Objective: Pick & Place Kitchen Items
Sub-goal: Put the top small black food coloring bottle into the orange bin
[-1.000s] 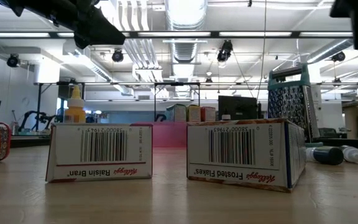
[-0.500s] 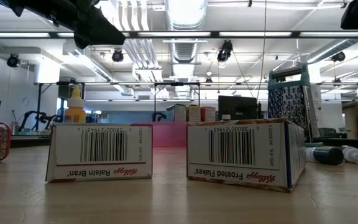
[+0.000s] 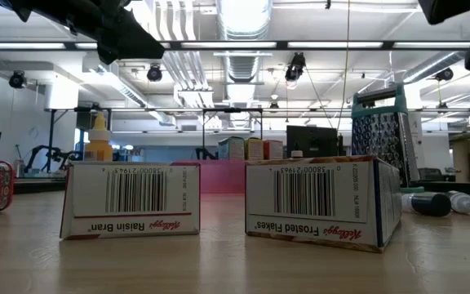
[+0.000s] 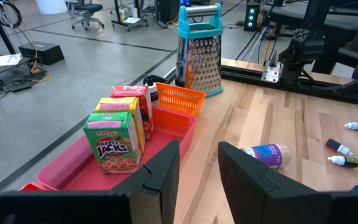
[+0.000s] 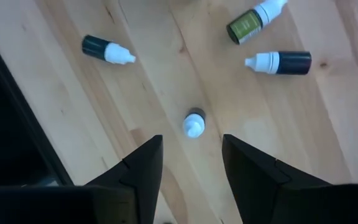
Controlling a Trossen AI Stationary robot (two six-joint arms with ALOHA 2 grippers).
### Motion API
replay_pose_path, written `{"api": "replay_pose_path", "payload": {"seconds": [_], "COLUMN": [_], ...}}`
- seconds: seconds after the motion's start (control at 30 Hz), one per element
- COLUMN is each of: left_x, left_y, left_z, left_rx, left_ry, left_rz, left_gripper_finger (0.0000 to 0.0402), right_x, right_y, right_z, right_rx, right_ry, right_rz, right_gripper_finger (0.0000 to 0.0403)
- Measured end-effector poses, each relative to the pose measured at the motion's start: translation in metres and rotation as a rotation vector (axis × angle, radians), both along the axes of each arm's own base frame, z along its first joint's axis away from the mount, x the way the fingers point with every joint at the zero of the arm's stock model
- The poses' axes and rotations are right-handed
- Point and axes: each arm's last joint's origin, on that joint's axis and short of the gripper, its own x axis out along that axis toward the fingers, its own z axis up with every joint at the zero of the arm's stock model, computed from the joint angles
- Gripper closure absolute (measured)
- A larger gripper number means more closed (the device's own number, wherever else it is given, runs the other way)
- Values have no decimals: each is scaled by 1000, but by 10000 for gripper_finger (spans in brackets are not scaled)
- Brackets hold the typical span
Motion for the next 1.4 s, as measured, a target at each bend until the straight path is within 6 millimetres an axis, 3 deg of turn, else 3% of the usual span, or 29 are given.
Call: {"api": "replay_pose_path", "payload": {"seconds": [0.47, 0.93, 1.4], "left_x": [0, 0, 0], "left_y": [0, 0, 0], "left_z": [0, 0, 0], "left_rx": [0, -3, -7], "left_ry": [0, -1, -3], "left_rz": [0, 0, 1], "left_gripper_finger": [285, 285, 285], "right_x": [-7, -9, -5], "right_y": [8, 16, 23], "right_z": [-20, -30, -50], "right_rx": [-5, -71, -117], "right_ry": [-39, -55, -3], "right_rz": [41, 61, 89], "right_gripper_finger": [270, 226, 272]}}
